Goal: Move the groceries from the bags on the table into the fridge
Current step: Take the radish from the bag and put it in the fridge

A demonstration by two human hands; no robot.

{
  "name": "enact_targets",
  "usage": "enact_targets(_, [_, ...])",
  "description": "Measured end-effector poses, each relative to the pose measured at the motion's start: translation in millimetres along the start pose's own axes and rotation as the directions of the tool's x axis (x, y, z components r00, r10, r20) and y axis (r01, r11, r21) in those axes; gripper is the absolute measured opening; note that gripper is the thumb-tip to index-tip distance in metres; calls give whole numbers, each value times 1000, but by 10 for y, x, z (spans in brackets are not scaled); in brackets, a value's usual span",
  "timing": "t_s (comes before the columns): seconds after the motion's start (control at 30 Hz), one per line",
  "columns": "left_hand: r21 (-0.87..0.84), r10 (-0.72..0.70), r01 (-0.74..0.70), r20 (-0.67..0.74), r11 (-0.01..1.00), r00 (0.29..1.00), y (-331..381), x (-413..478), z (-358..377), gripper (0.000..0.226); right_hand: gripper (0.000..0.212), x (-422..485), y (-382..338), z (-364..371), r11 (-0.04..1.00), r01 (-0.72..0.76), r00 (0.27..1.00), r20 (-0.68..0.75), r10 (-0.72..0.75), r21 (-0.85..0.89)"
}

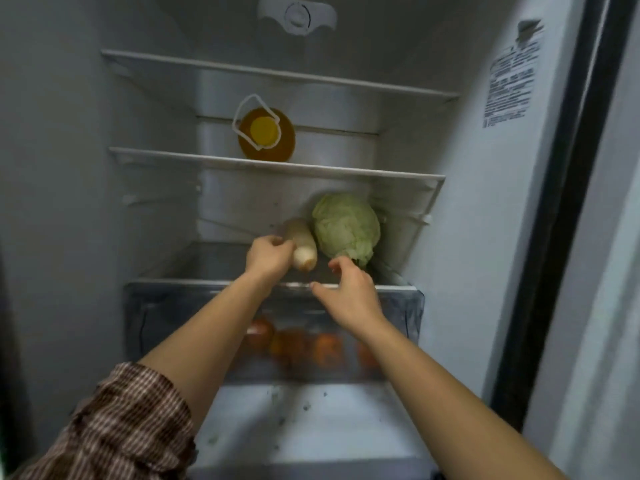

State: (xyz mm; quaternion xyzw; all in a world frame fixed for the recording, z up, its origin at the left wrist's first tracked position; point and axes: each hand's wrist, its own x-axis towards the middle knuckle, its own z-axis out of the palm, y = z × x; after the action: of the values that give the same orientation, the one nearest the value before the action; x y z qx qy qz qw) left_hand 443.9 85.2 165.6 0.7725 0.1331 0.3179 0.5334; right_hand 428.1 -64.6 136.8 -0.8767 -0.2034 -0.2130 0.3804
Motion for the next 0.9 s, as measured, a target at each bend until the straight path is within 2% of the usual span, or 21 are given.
enact_targets(0.27, [189, 117, -92, -129, 978, 985, -36, -1642, -746, 26, 46, -1119, -249, -242, 992, 106, 989, 96, -112, 62])
enact_targets(0.43, [244, 124, -74, -194, 967, 973, -1, -2502, -1335, 24, 38, -1768, -627, -308, 980, 160, 971, 162, -177, 115])
enact_targets(0.5, [296, 172, -99, -232, 950, 957, 42, -2845, -1621, 23, 32, -2019, -843, -307, 971, 181, 963, 171, -207, 159])
enact_targets(0.6, [350, 210, -105, -276, 931, 938, 93, -3323, -2075, 22, 36, -2426, -1196, -286, 943, 234, 945, 174, -278, 236])
enact_targets(0.8, [457, 263, -70, -373, 886, 890, 60, -4303, -3172, 18, 32, -3412, -2013, -102, 847, 395, 867, 161, -472, 355])
enact_targets(0.9, [510, 242, 6, -419, 860, 875, -53, -4890, -3886, 20, 28, -4017, -2555, 39, 805, 420, 837, 164, -522, 418])
